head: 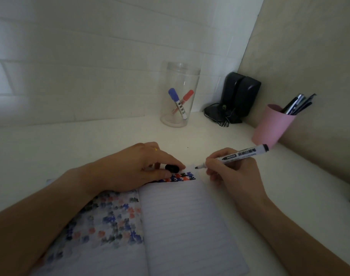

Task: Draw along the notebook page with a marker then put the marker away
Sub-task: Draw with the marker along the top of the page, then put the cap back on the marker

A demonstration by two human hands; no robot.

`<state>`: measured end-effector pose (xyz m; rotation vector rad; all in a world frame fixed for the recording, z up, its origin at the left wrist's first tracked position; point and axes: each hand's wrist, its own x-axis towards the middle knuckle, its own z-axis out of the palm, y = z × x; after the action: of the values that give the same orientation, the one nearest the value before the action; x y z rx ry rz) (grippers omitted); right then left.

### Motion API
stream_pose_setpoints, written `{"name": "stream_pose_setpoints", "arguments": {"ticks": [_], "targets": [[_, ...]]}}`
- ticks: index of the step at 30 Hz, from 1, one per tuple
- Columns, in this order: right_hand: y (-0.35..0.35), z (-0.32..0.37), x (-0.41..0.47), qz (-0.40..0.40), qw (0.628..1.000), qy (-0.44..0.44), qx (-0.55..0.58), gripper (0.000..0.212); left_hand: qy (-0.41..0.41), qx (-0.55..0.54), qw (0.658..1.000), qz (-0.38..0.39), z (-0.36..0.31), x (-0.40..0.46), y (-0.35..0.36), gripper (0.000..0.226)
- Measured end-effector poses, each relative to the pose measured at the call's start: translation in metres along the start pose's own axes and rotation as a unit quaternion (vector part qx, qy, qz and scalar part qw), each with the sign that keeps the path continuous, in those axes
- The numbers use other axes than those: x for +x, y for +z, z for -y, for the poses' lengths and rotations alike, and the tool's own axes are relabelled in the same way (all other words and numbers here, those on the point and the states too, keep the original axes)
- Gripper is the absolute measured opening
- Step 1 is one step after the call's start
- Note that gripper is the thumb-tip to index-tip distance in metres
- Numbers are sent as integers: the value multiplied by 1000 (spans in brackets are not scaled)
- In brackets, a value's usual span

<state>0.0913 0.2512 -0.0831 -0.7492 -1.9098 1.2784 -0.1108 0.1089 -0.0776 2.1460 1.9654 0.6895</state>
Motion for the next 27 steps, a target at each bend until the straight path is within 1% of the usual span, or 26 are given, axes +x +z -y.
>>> {"name": "stream_pose_setpoints", "arguments": {"ticks": [2, 6, 8, 11, 13, 15, 18, 21, 23, 27], "targets": [[-2, 0, 1, 3, 999, 2, 53, 2, -5, -5, 1000, -3, -1, 0, 0, 32], [-3, 0, 1, 35, 995, -23, 94, 10, -14, 7, 1000, -9, -5, -1, 0, 32], [-4, 1, 2, 48, 988, -26, 147, 11, -21, 18, 999, -25, -6, 0, 0, 34], [-5, 2, 4, 50, 967, 26, 247, 13, -48, -23, 995, -82, -6, 0, -1, 29], [-5, 2, 5, 47, 954, 64, 288, 25, -57, -18, 990, -131, -7, 0, -1, 23], [-5, 1, 6, 44, 954, 85, 286, 32, -54, 2, 985, -163, -7, 0, -1, 19], [-3, 1, 7, 34, 960, 90, 265, 30, -49, 22, 980, -191, -9, 0, -3, 17], [-3, 4, 7, 35, 953, 79, 290, 21, -47, 25, 977, -206, -9, 0, -3, 18], [-5, 5, 6, 55, 954, 63, 287, 6, -49, 29, 976, -209, -9, 0, -3, 17], [-7, 1, 7, 57, 958, 53, 275, 20, -52, 30, 976, -211, -10, 1, -4, 14]]}}
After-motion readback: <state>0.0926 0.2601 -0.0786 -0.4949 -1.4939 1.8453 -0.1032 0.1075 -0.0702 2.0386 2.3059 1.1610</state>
